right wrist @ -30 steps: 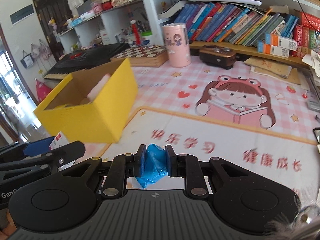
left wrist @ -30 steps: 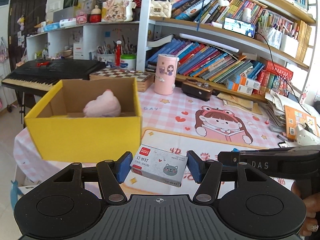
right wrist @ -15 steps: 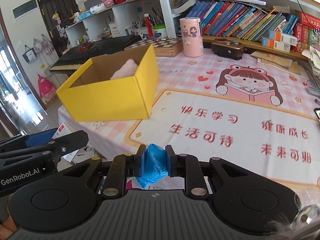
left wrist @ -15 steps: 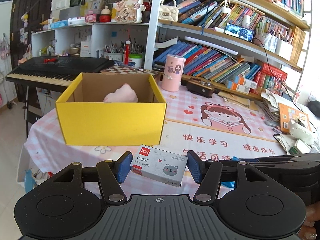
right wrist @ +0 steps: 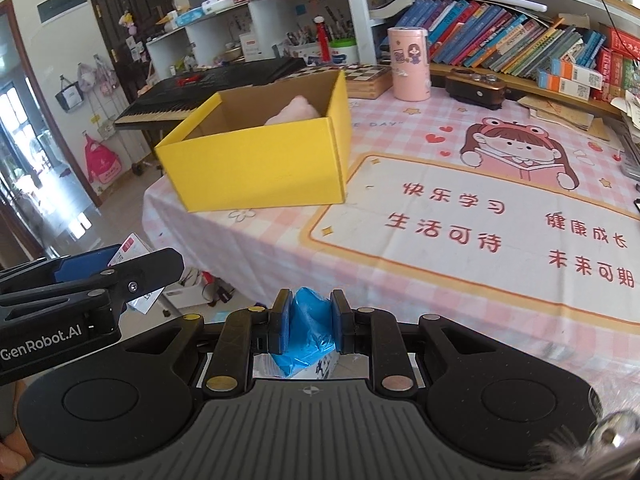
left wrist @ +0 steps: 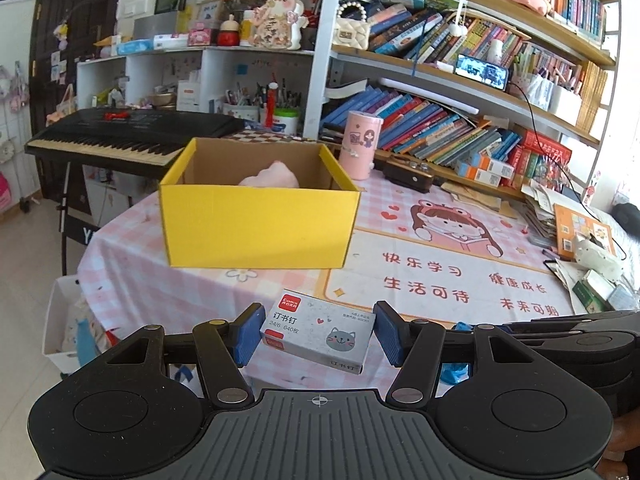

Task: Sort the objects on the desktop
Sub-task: 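Carry the staple box and blue bag in both grippers toward the yellow box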

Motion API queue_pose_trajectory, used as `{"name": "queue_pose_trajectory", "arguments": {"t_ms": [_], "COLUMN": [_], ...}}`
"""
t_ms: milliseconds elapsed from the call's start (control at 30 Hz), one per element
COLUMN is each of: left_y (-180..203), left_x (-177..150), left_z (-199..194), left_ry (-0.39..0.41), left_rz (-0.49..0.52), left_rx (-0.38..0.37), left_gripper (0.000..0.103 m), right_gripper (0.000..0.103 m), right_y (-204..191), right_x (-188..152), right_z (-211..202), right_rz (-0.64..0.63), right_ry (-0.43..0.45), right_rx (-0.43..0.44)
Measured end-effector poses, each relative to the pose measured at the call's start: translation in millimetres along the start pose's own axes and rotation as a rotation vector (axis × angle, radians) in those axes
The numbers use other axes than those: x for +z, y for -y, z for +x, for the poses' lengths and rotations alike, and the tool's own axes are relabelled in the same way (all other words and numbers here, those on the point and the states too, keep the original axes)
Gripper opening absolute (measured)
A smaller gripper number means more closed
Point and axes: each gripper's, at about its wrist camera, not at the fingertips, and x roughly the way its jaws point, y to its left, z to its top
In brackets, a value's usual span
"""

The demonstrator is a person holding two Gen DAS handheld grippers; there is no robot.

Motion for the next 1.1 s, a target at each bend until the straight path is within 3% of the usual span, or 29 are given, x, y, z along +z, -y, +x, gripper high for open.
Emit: {"name": "queue_pose_trajectory", "arguments": {"t_ms": [400, 1100], "left_y": [-19.5, -33.4], "left_x": [-5.1, 3.8], "left_z": [-16.1, -7.7], "left_ry": [0.019, 0.027], "left_rz": [-0.026, -0.065], "left_rx": [0.031, 0.073], "left_gripper": [0.059, 0.059], "right_gripper": [0.019, 0.019], "right_y": [-25.1, -36.2], "right_x": [-2.8, 19.0], "right_z": [0.9, 23.2], "right_rz": [-0.038, -0.098], "right_ry": [-0.007, -0.026], "right_rx": [0.027, 0.066]}}
